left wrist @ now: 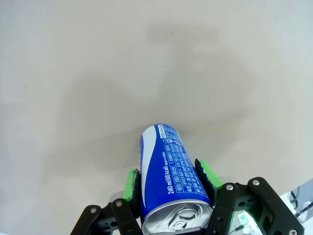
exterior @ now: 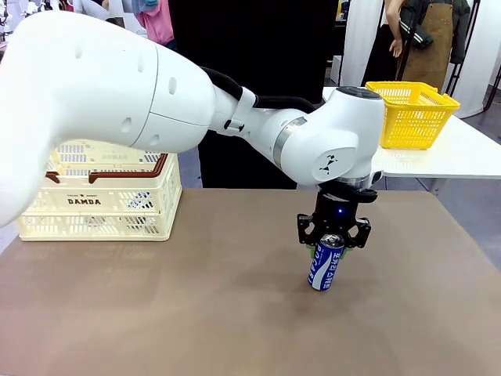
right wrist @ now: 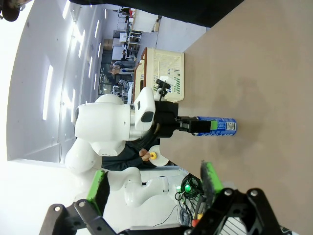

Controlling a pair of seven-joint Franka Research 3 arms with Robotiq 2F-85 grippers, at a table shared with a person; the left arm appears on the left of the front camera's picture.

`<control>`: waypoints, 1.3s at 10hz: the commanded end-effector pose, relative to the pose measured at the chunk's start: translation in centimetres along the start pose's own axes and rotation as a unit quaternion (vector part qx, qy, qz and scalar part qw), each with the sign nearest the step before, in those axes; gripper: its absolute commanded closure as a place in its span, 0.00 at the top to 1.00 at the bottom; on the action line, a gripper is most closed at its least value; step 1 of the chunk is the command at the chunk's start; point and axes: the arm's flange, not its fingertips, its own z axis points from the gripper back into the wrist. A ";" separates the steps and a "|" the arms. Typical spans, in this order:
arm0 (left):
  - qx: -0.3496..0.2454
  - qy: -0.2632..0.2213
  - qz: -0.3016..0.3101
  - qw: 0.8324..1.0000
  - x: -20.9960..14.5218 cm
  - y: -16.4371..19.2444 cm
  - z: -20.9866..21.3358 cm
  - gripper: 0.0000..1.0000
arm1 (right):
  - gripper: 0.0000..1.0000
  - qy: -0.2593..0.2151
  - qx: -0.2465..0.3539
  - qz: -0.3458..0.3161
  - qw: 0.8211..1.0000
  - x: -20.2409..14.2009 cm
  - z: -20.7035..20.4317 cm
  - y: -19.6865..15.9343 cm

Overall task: Place the drinks into the Shopping basket.
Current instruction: Pick up one drink and place it into the Shopping basket.

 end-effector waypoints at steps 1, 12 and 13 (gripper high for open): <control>-0.012 0.003 0.008 1.000 -1.3 1.6 3.7 0.00 | 1.00 -0.005 0.011 0.007 1.000 0.2 0.0 0.2; -0.074 -0.048 -0.037 0.995 -6.8 3.1 19.8 0.00 | 1.00 -0.005 0.011 0.007 1.000 0.2 0.0 0.2; -0.074 -0.048 -0.037 0.995 -6.8 3.1 19.8 0.00 | 1.00 -0.005 0.011 0.007 1.000 0.2 0.0 0.2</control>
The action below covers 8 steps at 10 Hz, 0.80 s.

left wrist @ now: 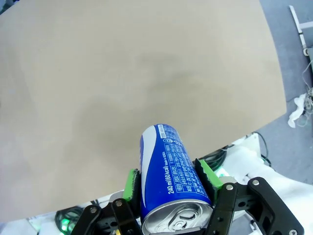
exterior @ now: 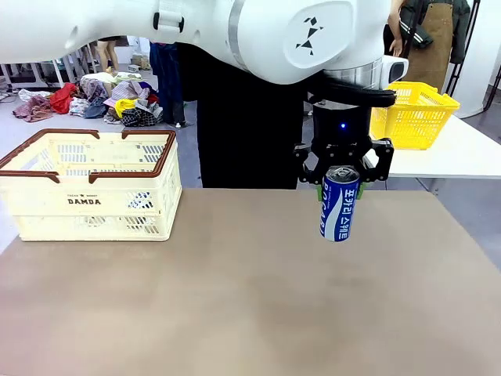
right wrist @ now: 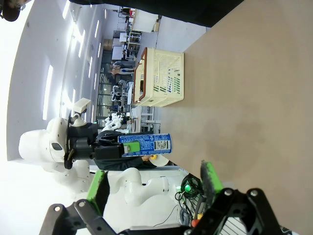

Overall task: Place the drinks into the Shopping basket.
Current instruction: Pick up one drink and place it into the Shopping basket.

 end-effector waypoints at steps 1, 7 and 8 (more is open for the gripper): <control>0.001 0.000 -0.001 1.000 -0.1 0.0 0.0 0.00 | 1.00 -0.005 0.011 0.008 1.000 0.2 0.0 0.2; -0.026 -0.090 -0.044 0.995 14.2 14.9 9.0 0.00 | 1.00 -0.005 0.011 0.008 1.000 0.2 0.0 0.2; -0.005 -0.087 -0.007 0.996 16.7 18.9 9.7 0.00 | 1.00 -0.005 0.011 0.008 1.000 0.2 0.0 0.2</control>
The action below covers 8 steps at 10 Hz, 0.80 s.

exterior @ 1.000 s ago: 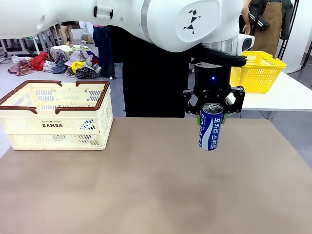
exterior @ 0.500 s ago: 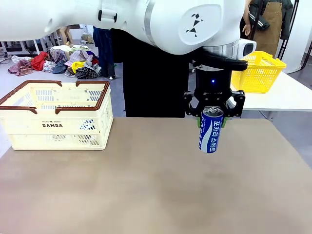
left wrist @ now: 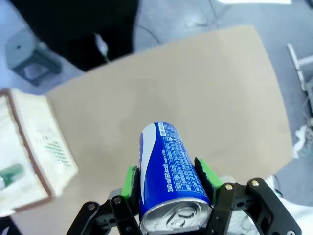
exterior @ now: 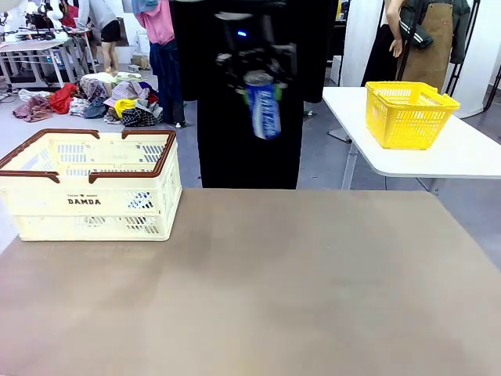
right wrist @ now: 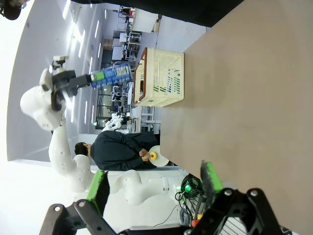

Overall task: Place the drinks into the Shopping basket.
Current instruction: Pick up one drink and place it into the Shopping basket.

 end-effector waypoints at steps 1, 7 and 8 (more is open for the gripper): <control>0.033 0.014 0.064 0.997 2.6 6.8 0.4 0.00 | 1.00 -0.004 0.011 0.008 1.000 0.2 -0.1 0.3; 0.146 0.021 0.287 0.947 -0.5 26.7 7.3 0.00 | 1.00 -0.004 0.011 0.008 1.000 0.2 -0.1 0.3; 0.156 0.031 0.316 0.936 -1.5 28.7 7.6 0.00 | 1.00 -0.004 0.011 0.008 1.000 0.2 -0.1 0.3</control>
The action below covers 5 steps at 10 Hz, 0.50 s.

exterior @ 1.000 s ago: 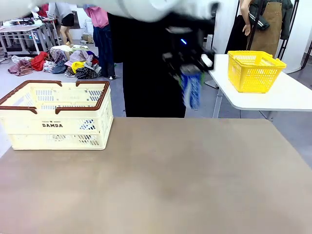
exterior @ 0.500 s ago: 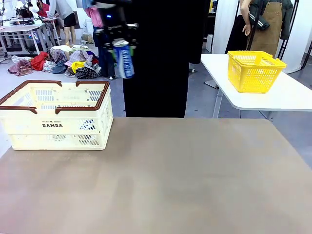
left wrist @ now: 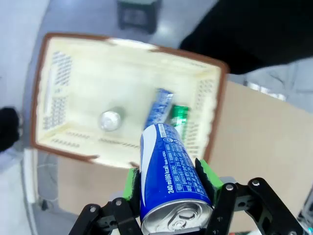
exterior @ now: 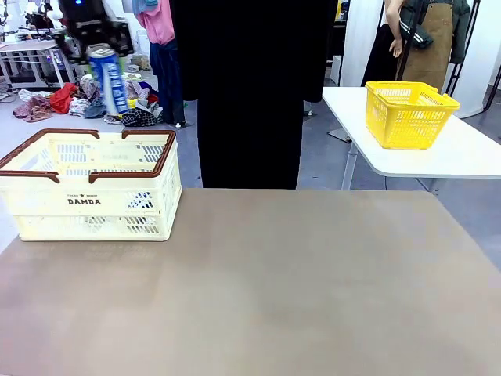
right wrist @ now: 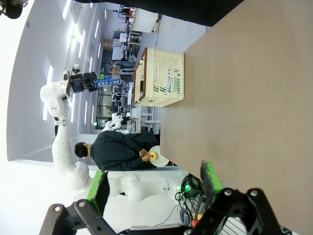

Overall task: Place the drinks into the Shopping basket.
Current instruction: Pick up one drink and place it into the Shopping basket.

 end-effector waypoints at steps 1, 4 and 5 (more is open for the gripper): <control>0.034 0.013 0.062 0.997 -1.0 2.3 -0.9 0.00 | 1.00 -0.004 0.011 0.008 1.000 0.2 -0.1 0.3; 0.031 0.012 0.055 0.998 0.3 3.3 -1.3 0.00 | 1.00 -0.004 0.011 0.008 1.000 0.2 -0.1 0.3; 0.031 0.012 0.055 0.998 0.3 3.3 -1.3 0.00 | 1.00 -0.004 0.011 0.008 1.000 0.2 -0.1 0.3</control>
